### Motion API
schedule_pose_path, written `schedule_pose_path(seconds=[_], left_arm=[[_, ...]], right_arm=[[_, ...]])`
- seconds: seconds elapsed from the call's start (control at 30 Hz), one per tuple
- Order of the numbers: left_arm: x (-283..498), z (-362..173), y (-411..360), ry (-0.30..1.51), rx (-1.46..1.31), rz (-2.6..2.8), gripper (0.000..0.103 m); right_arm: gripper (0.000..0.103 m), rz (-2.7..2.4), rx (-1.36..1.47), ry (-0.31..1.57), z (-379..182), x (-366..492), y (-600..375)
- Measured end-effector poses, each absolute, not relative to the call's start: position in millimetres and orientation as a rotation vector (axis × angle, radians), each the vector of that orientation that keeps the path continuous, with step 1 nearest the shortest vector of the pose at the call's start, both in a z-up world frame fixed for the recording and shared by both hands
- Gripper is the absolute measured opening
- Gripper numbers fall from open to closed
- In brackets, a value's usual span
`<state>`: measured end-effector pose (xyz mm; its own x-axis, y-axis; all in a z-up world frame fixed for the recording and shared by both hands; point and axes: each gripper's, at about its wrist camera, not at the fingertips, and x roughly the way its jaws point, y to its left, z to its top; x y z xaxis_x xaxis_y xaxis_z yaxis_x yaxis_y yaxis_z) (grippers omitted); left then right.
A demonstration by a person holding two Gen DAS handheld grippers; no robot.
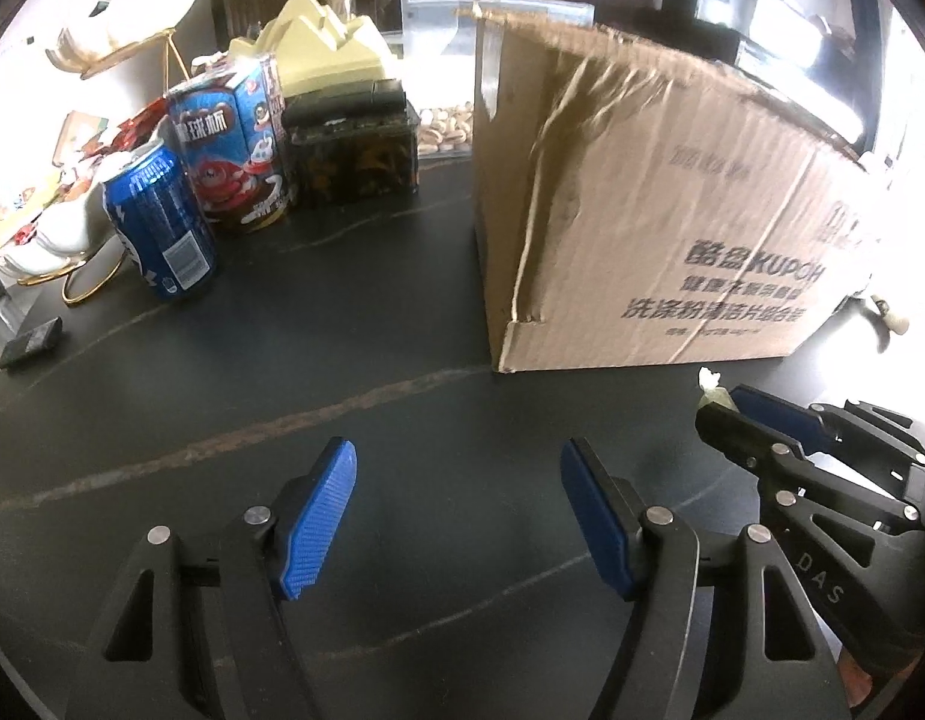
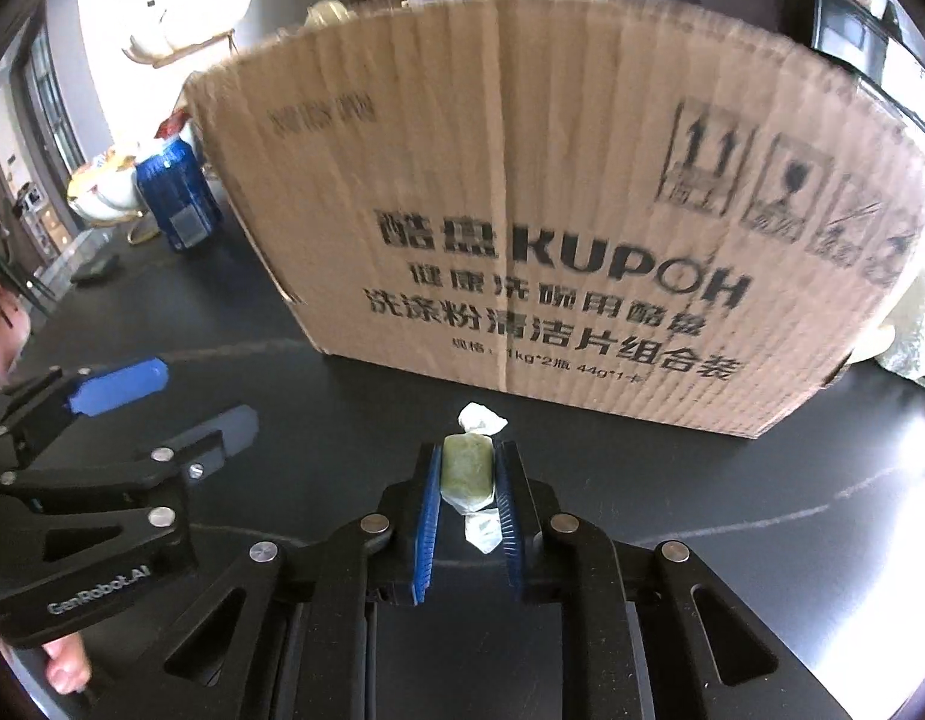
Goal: Organize snacks
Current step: 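Carry the pale green candy into the box and open the right tool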
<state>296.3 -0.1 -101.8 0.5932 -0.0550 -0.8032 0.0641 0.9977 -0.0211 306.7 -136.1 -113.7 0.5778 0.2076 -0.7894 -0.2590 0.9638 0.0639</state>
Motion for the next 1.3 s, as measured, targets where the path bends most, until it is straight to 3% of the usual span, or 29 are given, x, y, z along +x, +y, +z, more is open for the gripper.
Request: schedule_pose_path(seconds=[0.77,1.0,1.07,1.3], left_arm=[[263,6,-17,0.723,0.059,-0.16,0.07],[276,31,-21,0.685,0.088,-0.171,0.072],[282,37,-22,0.679,0.089,-0.173,0.077],[305,54,-27,0.674,0.091,-0.19,0.077]], right_arm=[[0.02,0.211,-0.021,0.676,-4,267,-154],[0.02,0.183,-0.019,0.635,24,277,-159],[0.02,0.18,-0.019,0.633,28,283,-160],[0.02,0.178,-0.013,0.653,38,314,-164]])
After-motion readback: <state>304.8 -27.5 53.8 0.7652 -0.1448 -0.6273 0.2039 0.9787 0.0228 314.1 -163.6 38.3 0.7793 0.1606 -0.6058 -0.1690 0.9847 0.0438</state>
